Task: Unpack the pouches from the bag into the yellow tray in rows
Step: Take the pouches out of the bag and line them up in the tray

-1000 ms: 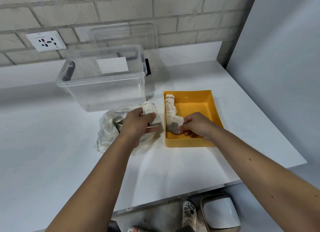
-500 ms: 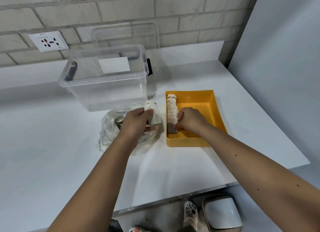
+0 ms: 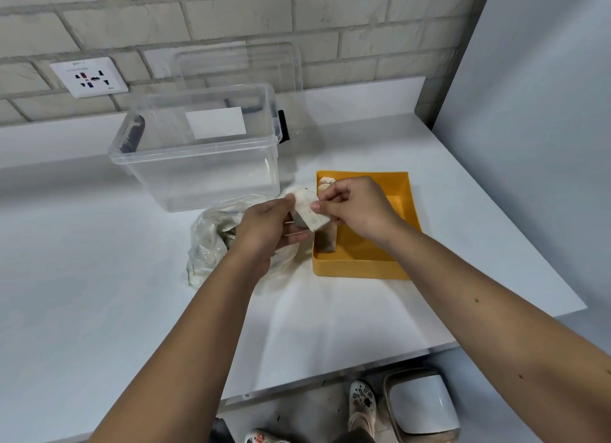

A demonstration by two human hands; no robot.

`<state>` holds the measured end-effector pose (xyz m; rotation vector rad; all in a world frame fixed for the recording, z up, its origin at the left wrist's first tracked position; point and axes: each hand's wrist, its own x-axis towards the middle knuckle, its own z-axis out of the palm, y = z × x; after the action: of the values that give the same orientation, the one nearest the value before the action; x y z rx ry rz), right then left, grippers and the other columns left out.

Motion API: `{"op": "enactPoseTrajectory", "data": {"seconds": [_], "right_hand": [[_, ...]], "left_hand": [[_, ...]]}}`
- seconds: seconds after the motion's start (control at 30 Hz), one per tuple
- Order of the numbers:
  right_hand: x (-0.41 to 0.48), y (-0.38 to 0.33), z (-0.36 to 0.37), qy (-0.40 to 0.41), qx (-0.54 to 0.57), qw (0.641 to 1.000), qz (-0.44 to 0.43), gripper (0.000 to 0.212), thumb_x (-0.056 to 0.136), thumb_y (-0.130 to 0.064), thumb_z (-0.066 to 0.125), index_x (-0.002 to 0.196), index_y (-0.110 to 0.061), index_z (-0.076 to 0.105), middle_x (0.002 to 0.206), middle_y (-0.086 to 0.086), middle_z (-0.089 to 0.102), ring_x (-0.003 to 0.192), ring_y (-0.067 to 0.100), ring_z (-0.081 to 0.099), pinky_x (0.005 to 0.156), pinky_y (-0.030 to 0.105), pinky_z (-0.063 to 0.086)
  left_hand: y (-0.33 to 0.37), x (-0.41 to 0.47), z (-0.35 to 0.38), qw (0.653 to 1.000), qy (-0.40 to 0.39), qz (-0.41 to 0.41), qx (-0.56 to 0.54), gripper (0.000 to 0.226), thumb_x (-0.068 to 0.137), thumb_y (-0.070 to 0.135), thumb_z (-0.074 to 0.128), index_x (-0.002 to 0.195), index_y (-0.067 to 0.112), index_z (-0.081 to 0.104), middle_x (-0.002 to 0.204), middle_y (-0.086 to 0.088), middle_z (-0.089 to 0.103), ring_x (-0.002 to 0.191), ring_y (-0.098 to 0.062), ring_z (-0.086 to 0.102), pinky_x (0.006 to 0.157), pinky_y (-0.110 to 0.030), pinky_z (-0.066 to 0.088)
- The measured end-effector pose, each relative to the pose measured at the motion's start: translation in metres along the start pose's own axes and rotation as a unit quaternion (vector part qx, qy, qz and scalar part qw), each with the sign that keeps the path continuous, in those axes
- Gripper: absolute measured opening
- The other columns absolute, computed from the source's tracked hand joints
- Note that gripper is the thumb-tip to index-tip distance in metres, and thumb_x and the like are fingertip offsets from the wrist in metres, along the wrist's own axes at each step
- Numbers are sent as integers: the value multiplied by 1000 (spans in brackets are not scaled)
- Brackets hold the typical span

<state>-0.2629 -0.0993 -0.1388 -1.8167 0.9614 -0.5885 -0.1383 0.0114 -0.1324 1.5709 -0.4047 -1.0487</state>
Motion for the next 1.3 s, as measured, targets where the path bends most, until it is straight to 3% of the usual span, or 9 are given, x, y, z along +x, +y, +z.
{"op": "enactPoseTrajectory", "data": {"seconds": [0.1,0.17,0.37,0.53,0.73,0.9,1.0,1.1,1.3], "right_hand": [[-3,2,-12,14,38,999,24,13,77,-16,82,85,-11,74,75,6,70,61,12,62,60,26,58],[-4,11,-16,22,56,997,54,17,78,-14,81,90,-5,72,74,7,70,60,13,63,57,25,57],[-6,49,-5,-10,10,986,163,14,77,-8,81,79,-10,67,76,14,72,66,23,69,70,38,61],[2,53,4,-56,0,978,199,17,77,-2,79,82,-8,65,81,18,73,65,24,69,72,39,60],[5,52,8,-40,-78,979,185,26,68,-7,87,77,-13,63,74,10,73,71,28,73,71,42,62],[4,37,-7,33,-78,992,88,28,71,-30,86,90,-21,69,85,0,71,75,21,67,73,36,59],[-5,9,-16,-25,74,996,49,27,81,-26,78,104,-13,71,90,6,67,70,17,61,61,25,54],[-11,-5,-18,-88,35,995,33,24,84,-23,75,101,-5,72,83,9,66,67,14,60,58,24,52],[-11,19,-28,-43,-9,997,66,15,86,-16,73,92,-2,68,74,8,66,58,12,59,51,21,48]], "left_hand": [[0,1,-4,999,4,13,49,23,97,37,59,101,20,72,95,-3,78,82,-22,76,98,-49,50],[1,-2,-6,998,3,12,69,22,96,41,59,100,24,72,92,3,78,78,-18,76,103,-50,44],[-1,-6,-6,995,18,36,87,15,95,43,61,94,31,70,93,3,76,68,-13,74,84,-39,50],[-2,-2,-11,995,15,43,89,14,95,32,64,96,22,73,86,1,78,79,-21,75,95,-50,51],[-2,-1,-13,995,12,38,94,13,94,30,66,93,18,73,86,-1,77,74,-19,74,97,-55,51],[1,3,-13,995,14,59,83,16,89,22,73,97,8,72,99,-13,75,76,-17,71,82,-38,60],[2,7,-7,993,-6,70,96,22,88,22,74,101,5,72,99,-13,75,82,-17,70,79,-32,59],[3,7,4,992,-34,69,100,17,88,23,73,97,8,73,86,-4,75,76,-11,70,79,-31,57],[0,8,2,993,-17,72,97,4,88,19,73,85,19,76,83,2,74,77,-13,67,78,-32,58]]}}
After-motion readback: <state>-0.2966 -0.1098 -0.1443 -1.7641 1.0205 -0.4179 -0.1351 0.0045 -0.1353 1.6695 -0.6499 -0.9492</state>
